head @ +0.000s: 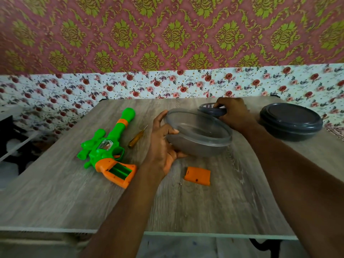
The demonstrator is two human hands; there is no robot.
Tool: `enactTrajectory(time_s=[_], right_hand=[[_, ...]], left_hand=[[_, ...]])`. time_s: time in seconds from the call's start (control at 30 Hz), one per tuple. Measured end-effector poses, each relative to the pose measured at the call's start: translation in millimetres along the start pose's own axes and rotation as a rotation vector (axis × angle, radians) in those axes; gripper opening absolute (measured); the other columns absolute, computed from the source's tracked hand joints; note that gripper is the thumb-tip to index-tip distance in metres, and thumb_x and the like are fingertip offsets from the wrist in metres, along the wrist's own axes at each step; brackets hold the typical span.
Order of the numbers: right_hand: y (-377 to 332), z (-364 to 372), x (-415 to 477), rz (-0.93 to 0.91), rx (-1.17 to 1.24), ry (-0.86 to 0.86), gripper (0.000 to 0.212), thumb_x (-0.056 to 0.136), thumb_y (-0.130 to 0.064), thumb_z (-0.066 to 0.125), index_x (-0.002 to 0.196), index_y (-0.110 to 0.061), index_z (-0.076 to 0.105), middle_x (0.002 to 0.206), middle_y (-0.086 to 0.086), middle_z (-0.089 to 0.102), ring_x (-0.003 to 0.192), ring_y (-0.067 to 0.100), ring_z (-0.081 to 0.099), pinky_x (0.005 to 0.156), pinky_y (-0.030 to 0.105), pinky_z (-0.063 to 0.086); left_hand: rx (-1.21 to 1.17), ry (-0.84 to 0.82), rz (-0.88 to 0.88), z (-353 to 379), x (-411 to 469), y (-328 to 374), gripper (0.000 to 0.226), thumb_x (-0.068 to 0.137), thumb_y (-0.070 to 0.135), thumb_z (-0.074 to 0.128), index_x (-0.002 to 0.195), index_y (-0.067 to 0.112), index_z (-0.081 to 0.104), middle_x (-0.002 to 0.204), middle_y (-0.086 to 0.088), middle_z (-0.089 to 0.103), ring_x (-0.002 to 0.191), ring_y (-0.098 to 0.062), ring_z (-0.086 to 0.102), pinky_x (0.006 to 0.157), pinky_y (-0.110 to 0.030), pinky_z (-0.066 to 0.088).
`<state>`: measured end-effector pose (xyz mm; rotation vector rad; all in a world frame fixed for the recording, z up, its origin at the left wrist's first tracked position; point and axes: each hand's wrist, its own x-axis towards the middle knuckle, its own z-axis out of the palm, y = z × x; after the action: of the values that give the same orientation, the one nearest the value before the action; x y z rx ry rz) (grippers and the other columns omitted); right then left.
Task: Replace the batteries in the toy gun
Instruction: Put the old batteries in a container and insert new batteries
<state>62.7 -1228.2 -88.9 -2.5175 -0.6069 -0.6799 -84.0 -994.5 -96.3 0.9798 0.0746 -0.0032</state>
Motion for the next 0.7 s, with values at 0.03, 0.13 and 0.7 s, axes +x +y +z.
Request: enactTrajectory(time_s=[0.03, 0.13, 0.7], right_hand=[[-1.0, -0.7, -0.2, 0.013, 0.008, -0.019, 0.018, 0.082, -0.006, 0.079, 0.099, -0.011, 0.077, 0.099, 0.012, 0.077, 0.091, 0.030, 0.070, 0.078, 0.030, 0.047], [-7.9, -6.8, -3.8, 0.081, -0.043, -0.144, 0.027, 0.088, -0.010, 0.078, 0.115, -0.014, 0.076, 0.118, 0.010, 0.074, 0.110, 0.030, 0.066, 0.089, 0.028, 0.044], [-38.1, -24.2, -65.0, 0.397, 0.323, 0.118, 0.022, 0.099, -0.018, 0.059, 0.104, -0.013, 0.080, 0.097, 0.009, 0.079, 0.092, 0.024, 0.074, 0.089, 0.047, 0.061]], left_hand=[[0.007, -0.001, 0.001, -0.4, -0.2, 0.6, 0.071, 0.071, 0.013, 0.056, 0.139, 0.035, 0.052, 0.136, -0.014, 0.059, 0.118, -0.046, 0.060, 0.079, -0.073, 0.054], [0.005, 0.027, -0.005, -0.4, 0.3, 3.1, 0.065, 0.078, 0.011, 0.054, 0.139, 0.035, 0.052, 0.136, -0.013, 0.058, 0.119, -0.047, 0.060, 0.081, -0.077, 0.050], [-0.089, -0.008, -0.048, 3.4, -7.0, 0.9, 0.061, 0.091, -0.001, 0.045, 0.143, 0.032, 0.051, 0.140, -0.017, 0.055, 0.125, -0.049, 0.055, 0.081, -0.077, 0.050]])
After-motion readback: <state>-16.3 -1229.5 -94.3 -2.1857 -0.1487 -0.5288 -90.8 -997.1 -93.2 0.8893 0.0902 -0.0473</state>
